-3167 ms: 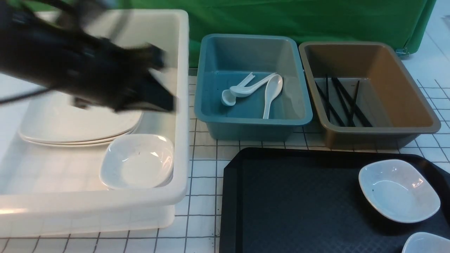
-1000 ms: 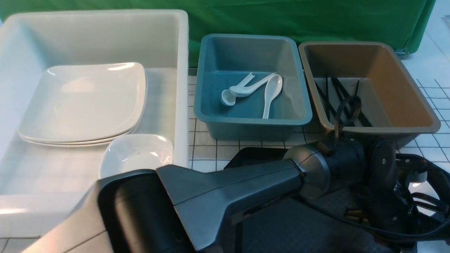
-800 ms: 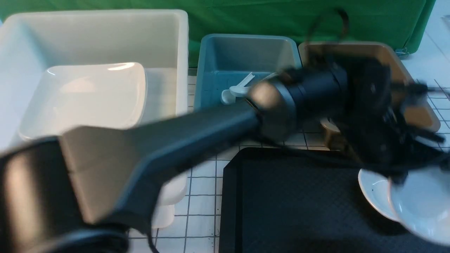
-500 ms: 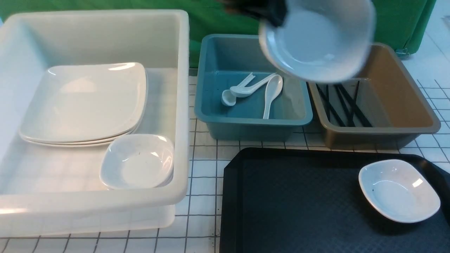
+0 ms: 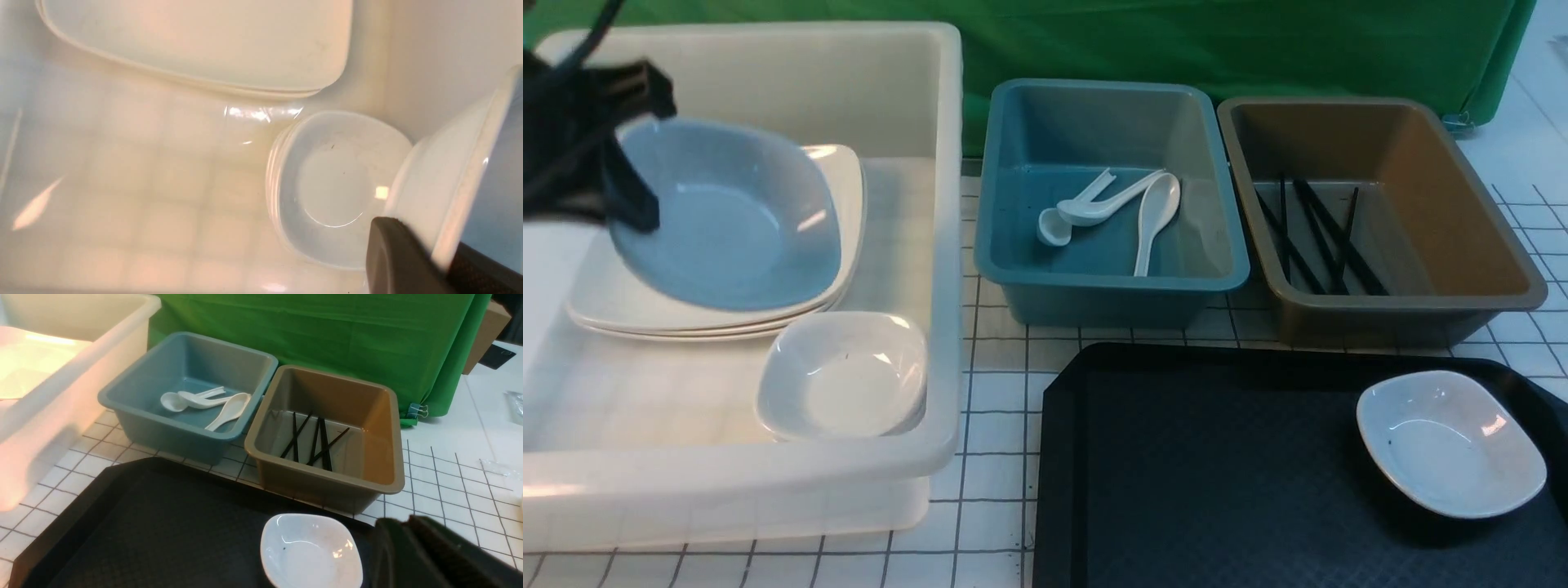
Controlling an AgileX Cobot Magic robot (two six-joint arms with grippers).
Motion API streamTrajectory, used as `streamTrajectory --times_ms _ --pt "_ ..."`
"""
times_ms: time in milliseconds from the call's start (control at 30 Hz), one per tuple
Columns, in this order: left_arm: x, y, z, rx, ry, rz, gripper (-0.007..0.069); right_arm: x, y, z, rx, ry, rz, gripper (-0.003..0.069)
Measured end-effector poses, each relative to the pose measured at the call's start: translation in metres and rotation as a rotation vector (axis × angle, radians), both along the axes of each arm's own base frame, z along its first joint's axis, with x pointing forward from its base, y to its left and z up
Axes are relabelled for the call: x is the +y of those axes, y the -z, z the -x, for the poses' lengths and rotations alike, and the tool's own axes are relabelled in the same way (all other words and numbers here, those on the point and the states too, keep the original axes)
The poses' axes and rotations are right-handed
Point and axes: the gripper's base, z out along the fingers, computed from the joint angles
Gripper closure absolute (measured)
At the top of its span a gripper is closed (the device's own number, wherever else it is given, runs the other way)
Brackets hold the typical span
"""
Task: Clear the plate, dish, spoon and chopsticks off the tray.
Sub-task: Use the left arm to put the small plate into the large storage box on the left
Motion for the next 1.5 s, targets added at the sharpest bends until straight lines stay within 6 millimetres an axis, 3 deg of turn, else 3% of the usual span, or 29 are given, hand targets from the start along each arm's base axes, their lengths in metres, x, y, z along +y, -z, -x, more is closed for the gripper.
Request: streamTrajectory --times_ms 33,100,200,333,500,700,1067,1200,1500 --pt "0.004 0.017 0.000 0.007 -0.005 0.039 0.0620 0.000 0.000 0.000 0.000 0.000 0.000 0.0606" --pt "0.007 0.030 -0.001 0.003 -0.002 0.062 0.0620 0.000 0.000 0.000 0.000 0.000 0.000 0.0604" --pt "0.008 0.073 -0.004 -0.005 -0.008 0.082 0.0620 0.000 0.000 0.000 0.000 0.000 0.000 0.0599" --pt "0.010 0.103 -0.009 0.028 0.028 0.056 0.0620 0.000 0.000 0.000 0.000 0.000 0.000 0.0594" --pt "0.008 0.126 -0.020 0.051 0.124 0.066 0.0620 0.000 0.000 0.000 -0.001 0.000 -0.002 0.0588" --pt "0.007 0.139 -0.031 0.001 0.211 0.052 0.0618 0.000 0.000 0.000 0.005 0.008 -0.032 0.0588" --pt "0.009 0.141 -0.035 -0.068 0.329 -0.047 0.0585 0.000 0.000 0.000 0.009 0.012 -0.048 0.0587" --pt "0.010 0.141 -0.035 -0.071 0.348 -0.061 0.0521 0.000 0.000 0.000 0.009 0.012 -0.048 0.0587" --pt "0.010 0.142 -0.035 -0.068 0.362 -0.080 0.0172 0.000 0.000 0.000 0.009 0.012 -0.048 0.0576"
